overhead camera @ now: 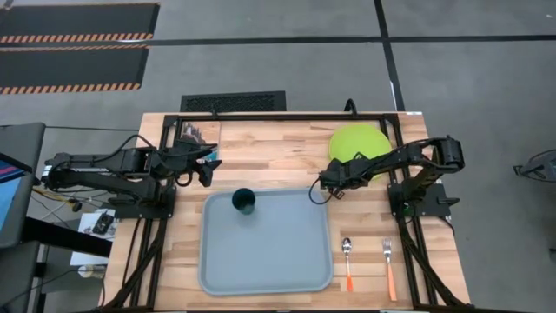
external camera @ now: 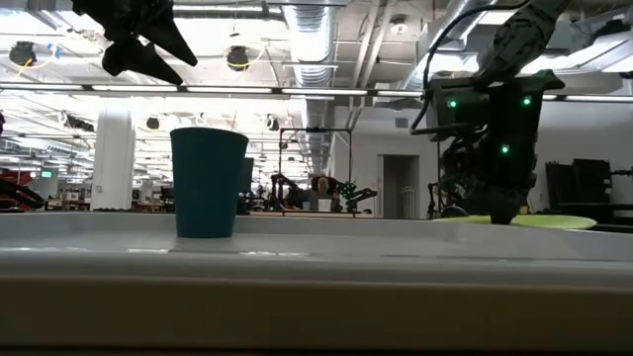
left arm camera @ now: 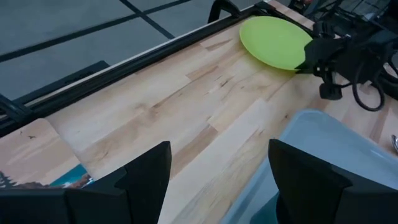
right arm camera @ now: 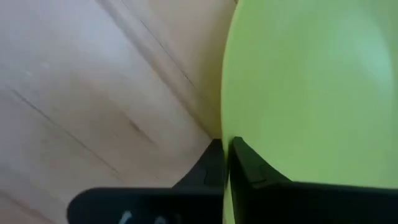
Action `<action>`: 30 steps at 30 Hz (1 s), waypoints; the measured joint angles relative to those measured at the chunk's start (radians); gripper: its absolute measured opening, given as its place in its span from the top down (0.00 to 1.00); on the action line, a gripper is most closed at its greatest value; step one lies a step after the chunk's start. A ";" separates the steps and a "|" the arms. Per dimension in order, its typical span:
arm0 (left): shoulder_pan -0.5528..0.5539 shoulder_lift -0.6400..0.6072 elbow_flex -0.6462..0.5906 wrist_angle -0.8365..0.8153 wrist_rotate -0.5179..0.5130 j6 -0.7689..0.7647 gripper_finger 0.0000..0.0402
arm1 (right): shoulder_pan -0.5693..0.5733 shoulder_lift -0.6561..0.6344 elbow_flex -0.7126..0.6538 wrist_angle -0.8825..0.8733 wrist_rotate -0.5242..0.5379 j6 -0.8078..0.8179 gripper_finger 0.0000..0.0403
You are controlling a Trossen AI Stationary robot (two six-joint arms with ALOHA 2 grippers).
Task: Pick and place plate/cup/fork/spoon on tray
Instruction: Put the light green plate on the gray serving tray
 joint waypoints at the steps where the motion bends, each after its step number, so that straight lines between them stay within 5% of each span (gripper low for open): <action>1: 0.000 0.000 0.000 0.000 0.000 0.000 0.36 | -0.003 0.000 0.000 0.001 -0.003 0.007 0.96; 17: 0.000 0.000 0.000 0.000 0.001 -0.001 0.36 | -0.001 0.002 0.167 -0.103 -0.042 0.039 0.99; 30: 0.000 0.000 0.000 0.001 -0.004 -0.005 0.36 | 0.008 0.001 0.373 -0.255 0.055 -0.016 1.00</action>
